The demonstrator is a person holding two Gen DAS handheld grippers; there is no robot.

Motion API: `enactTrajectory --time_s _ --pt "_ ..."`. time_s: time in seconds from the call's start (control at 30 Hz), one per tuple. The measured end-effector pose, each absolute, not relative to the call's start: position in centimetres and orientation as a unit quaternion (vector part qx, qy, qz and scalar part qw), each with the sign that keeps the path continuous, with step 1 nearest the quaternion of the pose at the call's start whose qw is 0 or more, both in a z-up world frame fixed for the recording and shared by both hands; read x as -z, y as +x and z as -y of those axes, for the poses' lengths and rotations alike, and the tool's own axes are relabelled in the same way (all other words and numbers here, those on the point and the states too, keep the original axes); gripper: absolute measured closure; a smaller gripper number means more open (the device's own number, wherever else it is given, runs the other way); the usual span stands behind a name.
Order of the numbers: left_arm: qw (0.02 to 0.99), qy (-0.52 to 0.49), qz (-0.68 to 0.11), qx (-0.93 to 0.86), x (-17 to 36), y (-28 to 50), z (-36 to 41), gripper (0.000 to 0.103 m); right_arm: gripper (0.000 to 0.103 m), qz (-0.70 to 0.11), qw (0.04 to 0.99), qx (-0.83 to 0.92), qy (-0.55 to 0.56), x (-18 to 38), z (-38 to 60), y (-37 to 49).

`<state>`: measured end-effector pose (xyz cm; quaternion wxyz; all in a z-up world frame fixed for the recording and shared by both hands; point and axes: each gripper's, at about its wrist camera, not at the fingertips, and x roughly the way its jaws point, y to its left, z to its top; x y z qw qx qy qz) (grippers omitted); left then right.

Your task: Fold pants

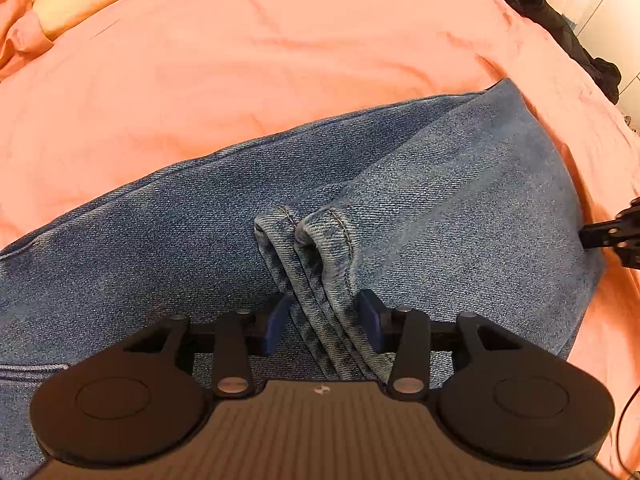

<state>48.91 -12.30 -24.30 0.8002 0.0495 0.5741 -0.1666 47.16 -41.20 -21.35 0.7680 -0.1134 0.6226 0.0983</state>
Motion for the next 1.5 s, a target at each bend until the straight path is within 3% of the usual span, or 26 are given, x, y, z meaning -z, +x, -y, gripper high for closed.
enactTrajectory --time_s 0.27,0.3,0.33,0.37,0.57,0.63,0.77,0.83,1.17,1.33,1.5 --pt "0.8 0.059 -0.576 0.155 24.4 48.9 12.9 0.052 0.102 -0.596 0.78 -0.128 -0.14 16.5 41.1 43.8" --pt "0.801 0.059 -0.576 0.155 24.4 48.9 12.9 0.052 0.085 -0.588 0.783 -0.13 -0.153 16.2 41.0 42.8" --pt "0.801 0.059 -0.575 0.156 24.4 48.8 12.9 0.052 0.061 -0.581 0.786 -0.131 -0.167 16.1 41.0 41.9" --pt "0.802 0.058 -0.574 0.156 24.5 48.8 12.8 0.052 0.058 -0.577 0.786 -0.136 -0.176 16.3 41.0 41.0" --pt "0.803 0.06 -0.572 0.155 24.3 48.6 12.8 0.052 0.063 -0.543 0.808 -0.128 -0.191 19.3 40.9 40.3" --pt "0.803 0.062 -0.572 0.155 24.1 48.6 12.8 0.052 0.08 -0.555 0.805 -0.118 -0.175 20.4 41.5 41.1" --pt "0.802 0.061 -0.572 0.158 24.2 48.7 12.8 0.051 0.092 -0.561 0.799 -0.13 -0.173 20.8 42.4 41.0" --pt "0.802 0.059 -0.573 0.16 24.2 48.8 12.7 0.051 0.103 -0.573 0.792 -0.12 -0.175 21.0 43.1 40.6" --pt "0.818 0.048 -0.548 0.168 22.8 47.5 10.8 0.048 0.103 -0.576 0.791 -0.101 -0.181 18.1 44.8 37.9" --pt "0.835 0.046 -0.52 0.176 19.4 43.7 6.5 0.049 0.103 -0.552 0.797 -0.137 -0.202 16.2 41.5 37.7" --pt "0.851 0.049 -0.498 0.16 15.4 39.6 0.8 0.043 0.102 -0.52 0.796 -0.196 -0.241 14.3 36.9 37.5"
